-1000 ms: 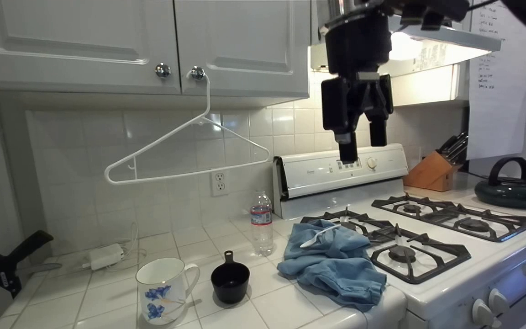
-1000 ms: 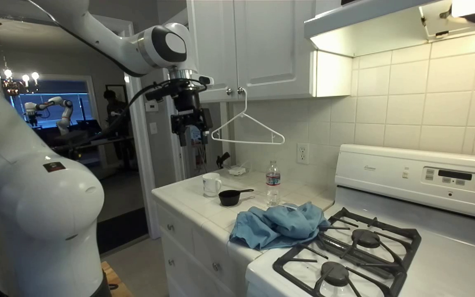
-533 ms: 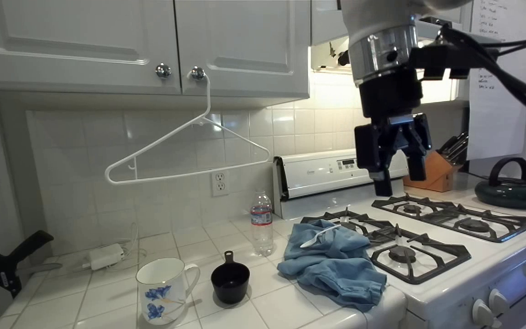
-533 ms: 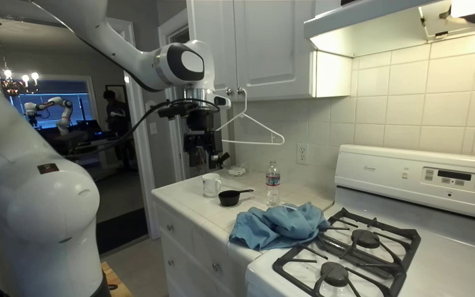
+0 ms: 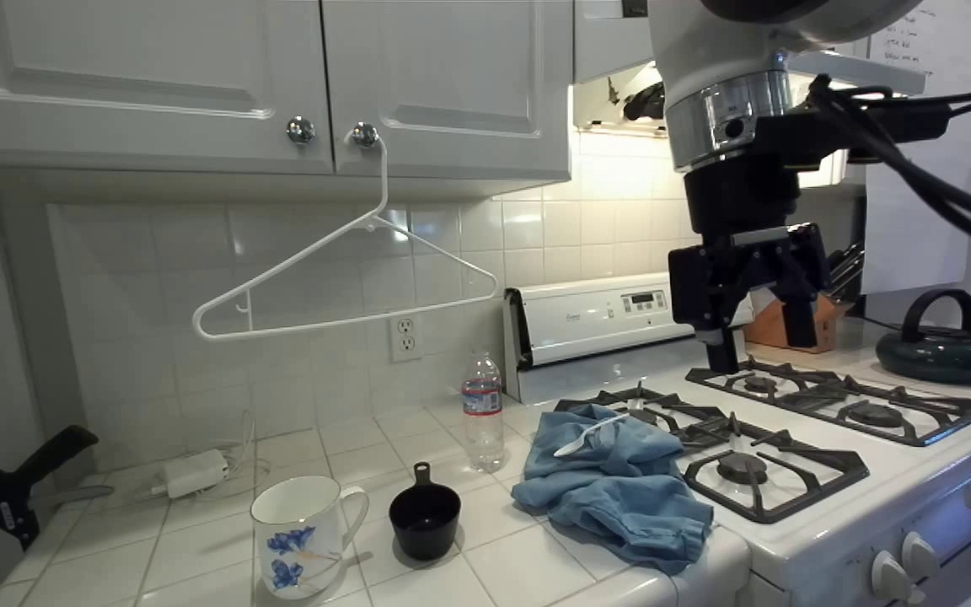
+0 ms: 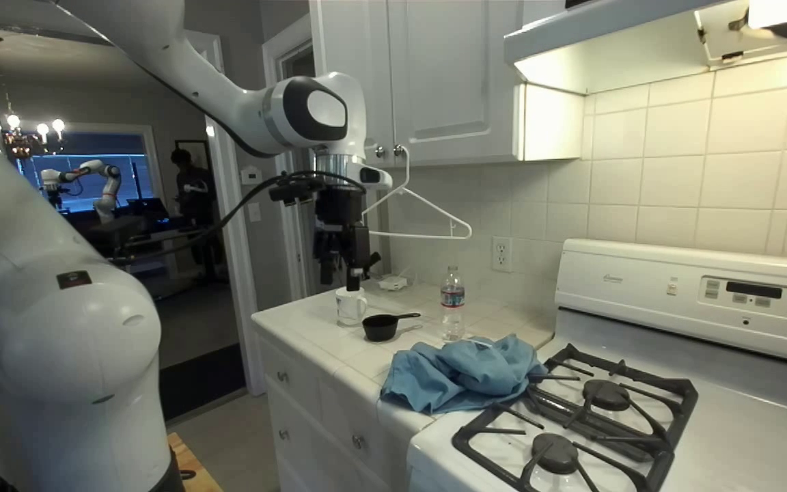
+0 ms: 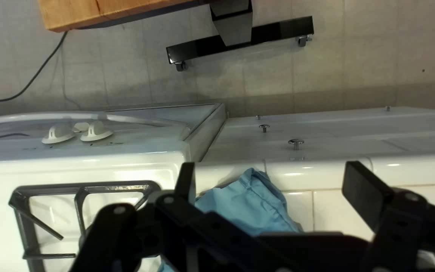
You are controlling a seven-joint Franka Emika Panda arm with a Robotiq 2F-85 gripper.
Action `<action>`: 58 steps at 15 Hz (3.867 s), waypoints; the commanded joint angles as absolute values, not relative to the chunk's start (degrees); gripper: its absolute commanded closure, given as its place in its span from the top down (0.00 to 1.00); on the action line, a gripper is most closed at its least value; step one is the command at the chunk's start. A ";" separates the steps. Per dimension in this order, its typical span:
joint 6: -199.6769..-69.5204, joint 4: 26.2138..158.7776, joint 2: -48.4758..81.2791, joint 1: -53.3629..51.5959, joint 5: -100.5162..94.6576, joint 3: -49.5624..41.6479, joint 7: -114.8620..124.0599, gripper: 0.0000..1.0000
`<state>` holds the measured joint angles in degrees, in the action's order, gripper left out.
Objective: Put the white hanger on the stovetop.
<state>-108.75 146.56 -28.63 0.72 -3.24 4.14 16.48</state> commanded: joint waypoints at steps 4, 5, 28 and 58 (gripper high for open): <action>-116.51 140.65 -22.74 8.40 -4.07 2.79 28.71 1.00; -117.83 139.26 -21.93 9.43 -4.07 2.49 30.27 1.00; -133.81 113.17 -0.61 -3.28 -12.33 5.33 41.81 1.00; -171.87 129.74 -10.03 -1.88 -24.92 14.27 33.19 1.00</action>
